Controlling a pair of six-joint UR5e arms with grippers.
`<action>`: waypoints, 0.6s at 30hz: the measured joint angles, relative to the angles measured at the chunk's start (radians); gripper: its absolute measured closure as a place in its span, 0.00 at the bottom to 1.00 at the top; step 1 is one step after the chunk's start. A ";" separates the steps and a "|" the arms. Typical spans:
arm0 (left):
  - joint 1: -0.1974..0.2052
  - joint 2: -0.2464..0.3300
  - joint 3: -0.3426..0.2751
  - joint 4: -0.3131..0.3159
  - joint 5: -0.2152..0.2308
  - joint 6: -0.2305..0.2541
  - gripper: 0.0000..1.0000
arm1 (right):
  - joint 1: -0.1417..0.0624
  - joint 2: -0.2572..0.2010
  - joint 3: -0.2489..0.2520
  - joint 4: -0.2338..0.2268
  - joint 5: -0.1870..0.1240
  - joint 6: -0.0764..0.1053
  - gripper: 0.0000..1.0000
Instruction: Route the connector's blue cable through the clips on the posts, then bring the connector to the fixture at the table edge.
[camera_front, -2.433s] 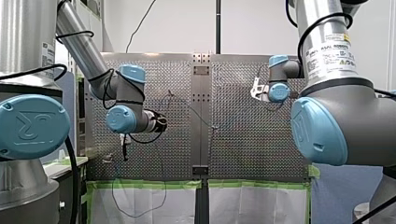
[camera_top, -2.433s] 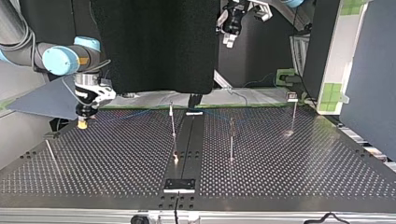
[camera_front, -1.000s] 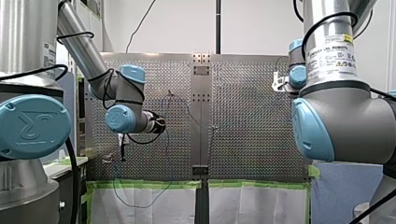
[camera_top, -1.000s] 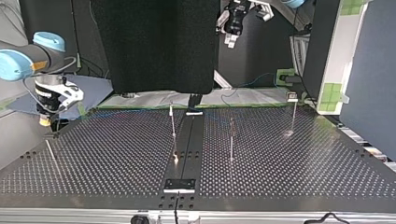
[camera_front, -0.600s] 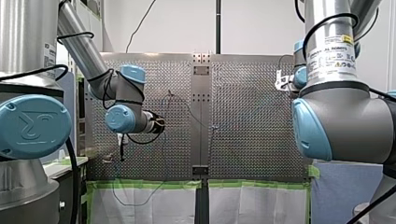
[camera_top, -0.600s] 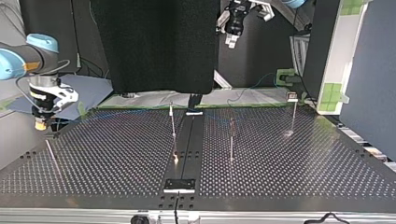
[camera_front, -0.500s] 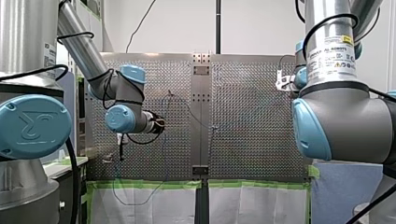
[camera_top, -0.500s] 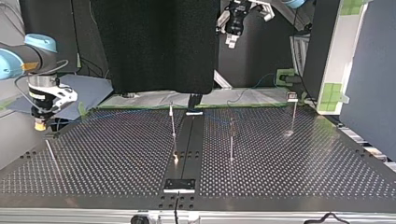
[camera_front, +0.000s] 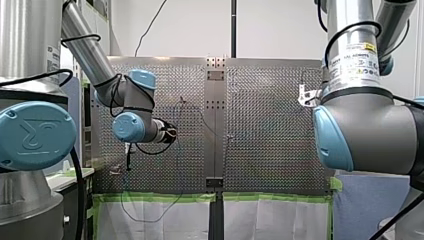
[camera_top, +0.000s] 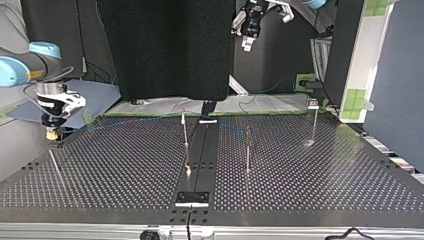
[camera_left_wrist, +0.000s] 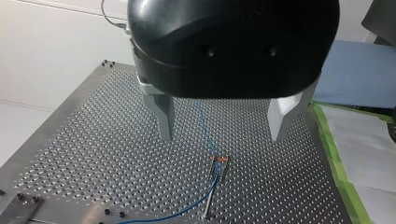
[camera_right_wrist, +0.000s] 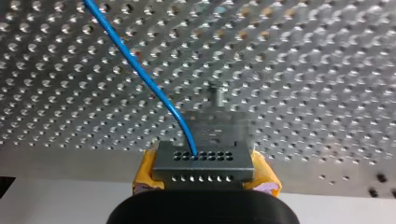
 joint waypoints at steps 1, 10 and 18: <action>0.000 0.000 0.000 0.000 0.000 0.000 0.00 | -0.004 0.007 -0.003 -0.008 -0.011 -0.001 1.00; 0.003 0.000 0.001 -0.001 -0.016 0.013 0.00 | -0.030 0.018 -0.028 0.006 -0.093 -0.022 1.00; 0.003 0.000 0.001 -0.004 -0.031 0.027 0.00 | -0.054 0.019 -0.039 0.018 -0.165 -0.028 1.00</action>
